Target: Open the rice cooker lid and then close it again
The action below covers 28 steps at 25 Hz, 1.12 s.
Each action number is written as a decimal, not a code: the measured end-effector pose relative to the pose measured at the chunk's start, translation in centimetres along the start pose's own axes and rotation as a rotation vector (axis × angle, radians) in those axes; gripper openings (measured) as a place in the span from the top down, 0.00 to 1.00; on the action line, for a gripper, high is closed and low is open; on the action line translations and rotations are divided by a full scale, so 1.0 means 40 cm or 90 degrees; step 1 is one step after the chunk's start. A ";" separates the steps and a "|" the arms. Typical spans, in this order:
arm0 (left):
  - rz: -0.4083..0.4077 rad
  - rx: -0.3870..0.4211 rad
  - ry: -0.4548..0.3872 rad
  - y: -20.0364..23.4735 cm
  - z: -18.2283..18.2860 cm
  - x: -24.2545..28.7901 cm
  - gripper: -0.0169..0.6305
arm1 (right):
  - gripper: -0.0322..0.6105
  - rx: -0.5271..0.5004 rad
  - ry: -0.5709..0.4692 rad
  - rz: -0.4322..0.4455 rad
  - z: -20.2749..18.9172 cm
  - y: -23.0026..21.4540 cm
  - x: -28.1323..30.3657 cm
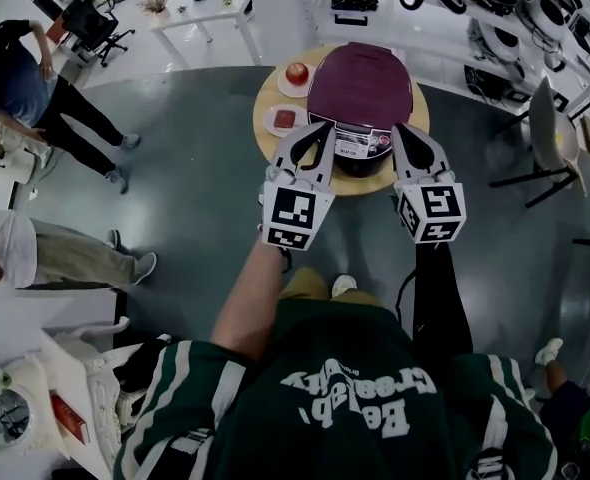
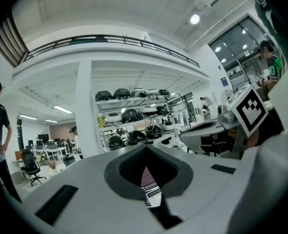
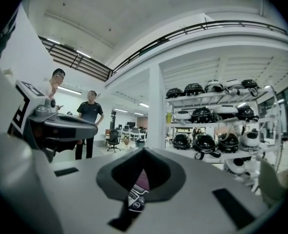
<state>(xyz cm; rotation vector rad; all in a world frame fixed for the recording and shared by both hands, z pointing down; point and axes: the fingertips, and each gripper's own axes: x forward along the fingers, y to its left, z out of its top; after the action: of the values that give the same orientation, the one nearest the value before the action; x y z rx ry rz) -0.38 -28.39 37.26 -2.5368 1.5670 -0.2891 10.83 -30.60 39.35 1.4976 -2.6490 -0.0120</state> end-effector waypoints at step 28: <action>-0.115 -0.108 0.140 0.032 -0.300 0.258 0.98 | 0.94 0.043 0.192 -0.001 -0.284 0.013 0.237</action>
<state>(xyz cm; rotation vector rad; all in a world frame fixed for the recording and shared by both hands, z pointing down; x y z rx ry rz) 0.14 -38.46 49.50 -2.8711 1.4918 -0.4900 6.56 -37.96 51.45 1.3941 -2.4284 0.2837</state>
